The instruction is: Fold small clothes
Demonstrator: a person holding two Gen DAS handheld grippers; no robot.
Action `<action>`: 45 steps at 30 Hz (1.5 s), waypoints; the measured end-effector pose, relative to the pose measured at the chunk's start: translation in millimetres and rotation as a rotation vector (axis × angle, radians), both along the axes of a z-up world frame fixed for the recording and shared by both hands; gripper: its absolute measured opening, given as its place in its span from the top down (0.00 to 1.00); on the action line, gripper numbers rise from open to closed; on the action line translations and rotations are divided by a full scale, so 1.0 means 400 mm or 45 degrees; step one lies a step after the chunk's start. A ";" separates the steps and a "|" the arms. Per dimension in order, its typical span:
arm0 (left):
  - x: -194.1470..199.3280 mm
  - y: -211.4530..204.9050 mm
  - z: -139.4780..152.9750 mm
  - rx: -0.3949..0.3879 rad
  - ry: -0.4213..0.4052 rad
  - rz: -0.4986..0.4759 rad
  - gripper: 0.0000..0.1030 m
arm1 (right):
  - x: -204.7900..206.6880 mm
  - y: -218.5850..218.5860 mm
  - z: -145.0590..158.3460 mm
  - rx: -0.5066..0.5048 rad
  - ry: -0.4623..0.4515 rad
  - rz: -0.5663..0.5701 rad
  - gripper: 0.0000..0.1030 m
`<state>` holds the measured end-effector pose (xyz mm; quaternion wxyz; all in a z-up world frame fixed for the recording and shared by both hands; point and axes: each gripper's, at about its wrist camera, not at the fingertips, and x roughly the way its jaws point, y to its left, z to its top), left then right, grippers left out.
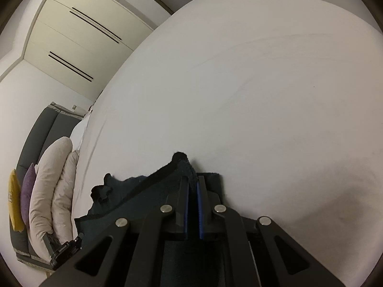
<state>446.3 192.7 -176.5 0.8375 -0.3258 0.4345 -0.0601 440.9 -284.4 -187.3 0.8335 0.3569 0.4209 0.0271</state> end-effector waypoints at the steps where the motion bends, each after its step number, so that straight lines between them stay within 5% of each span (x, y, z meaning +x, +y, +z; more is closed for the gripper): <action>1: -0.005 0.004 -0.002 -0.007 -0.006 0.019 0.96 | 0.000 -0.002 -0.001 0.003 -0.001 -0.005 0.94; 9: -0.003 0.005 -0.021 -0.070 0.020 0.012 0.94 | -0.002 -0.017 -0.017 0.060 0.007 0.000 0.93; 14: -0.050 0.011 0.037 0.014 0.005 -0.013 0.93 | -0.088 -0.037 0.052 -0.003 -0.026 -0.120 0.60; 20: -0.176 -0.025 0.090 0.162 -0.051 -0.058 0.93 | -0.255 -0.016 0.111 -0.050 -0.108 -0.055 0.58; 25: -0.233 -0.093 0.022 0.252 0.051 -0.164 0.93 | -0.329 0.065 0.067 -0.220 -0.006 0.061 0.51; 27: -0.265 -0.074 0.012 0.232 0.013 -0.127 0.93 | -0.331 0.075 0.022 -0.237 0.068 0.079 0.52; 30: -0.293 -0.048 0.006 0.176 0.024 -0.103 0.93 | -0.354 0.077 0.021 -0.272 0.030 0.084 0.54; 33: -0.319 -0.036 0.023 0.230 0.047 -0.061 0.93 | -0.378 0.069 0.054 -0.299 0.054 0.026 0.54; 36: -0.342 -0.048 0.070 0.260 -0.020 -0.038 0.93 | -0.416 0.100 0.133 -0.333 -0.085 0.013 0.54; 41: -0.334 -0.168 0.136 0.356 -0.133 -0.159 0.93 | -0.402 0.240 0.173 -0.228 -0.257 0.267 0.54; 45: -0.297 -0.231 0.065 0.476 0.026 -0.257 0.93 | -0.355 0.324 0.083 -0.153 -0.164 0.451 0.54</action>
